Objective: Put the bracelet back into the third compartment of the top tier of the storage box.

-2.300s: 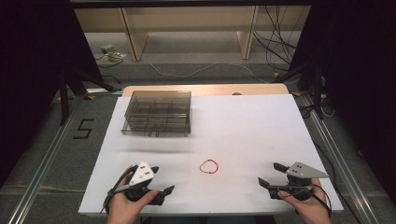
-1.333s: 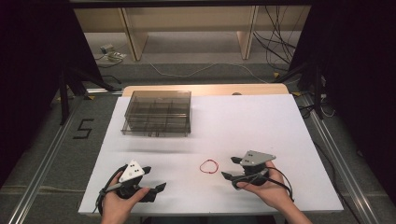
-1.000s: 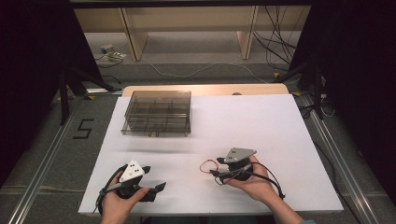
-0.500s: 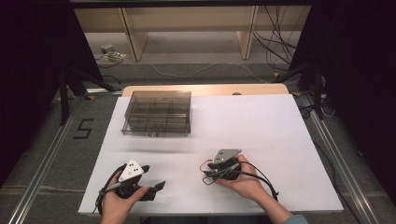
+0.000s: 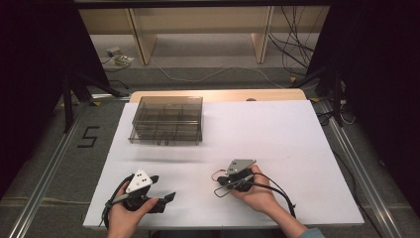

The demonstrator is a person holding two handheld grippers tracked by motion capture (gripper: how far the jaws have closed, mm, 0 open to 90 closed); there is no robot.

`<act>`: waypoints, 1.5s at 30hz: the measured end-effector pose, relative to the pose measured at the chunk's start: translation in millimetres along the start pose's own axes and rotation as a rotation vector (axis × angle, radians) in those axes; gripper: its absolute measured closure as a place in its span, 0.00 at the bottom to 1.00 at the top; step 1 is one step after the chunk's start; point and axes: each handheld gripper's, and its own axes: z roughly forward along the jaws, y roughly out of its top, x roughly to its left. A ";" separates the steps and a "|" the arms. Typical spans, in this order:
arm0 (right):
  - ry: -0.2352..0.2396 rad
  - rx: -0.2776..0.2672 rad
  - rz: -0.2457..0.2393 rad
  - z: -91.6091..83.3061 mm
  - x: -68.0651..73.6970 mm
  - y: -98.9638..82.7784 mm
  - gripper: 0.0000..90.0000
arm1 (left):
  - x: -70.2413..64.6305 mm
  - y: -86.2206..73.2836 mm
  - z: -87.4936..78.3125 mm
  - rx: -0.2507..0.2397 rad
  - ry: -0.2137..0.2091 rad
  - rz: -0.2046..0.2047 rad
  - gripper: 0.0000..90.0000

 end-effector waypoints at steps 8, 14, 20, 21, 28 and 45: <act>-0.001 -0.017 0.016 -3.3 -1.0 1.5 1.00 | 1.0 -0.1 -0.6 -0.007 0.001 -0.007 0.18; -0.001 -0.032 0.024 -5.7 -1.6 2.6 1.00 | 0.2 0.3 -1.3 -0.009 -0.001 -0.009 0.18; -0.004 -0.059 0.039 -10.3 -3.3 4.9 1.00 | 0.7 0.1 -1.1 -0.011 -0.001 -0.010 0.18; -0.005 -0.062 0.040 -10.5 -3.3 5.1 1.00 | 0.7 0.1 -1.2 -0.012 -0.001 -0.011 0.18; -0.009 -0.079 0.038 -14.5 -2.4 8.8 1.00 | 1.0 0.2 -1.8 -0.018 0.003 -0.009 0.18; -0.023 -0.121 0.037 -22.2 -2.8 19.3 1.00 | 2.7 -0.5 -3.8 -0.026 0.015 -0.024 0.19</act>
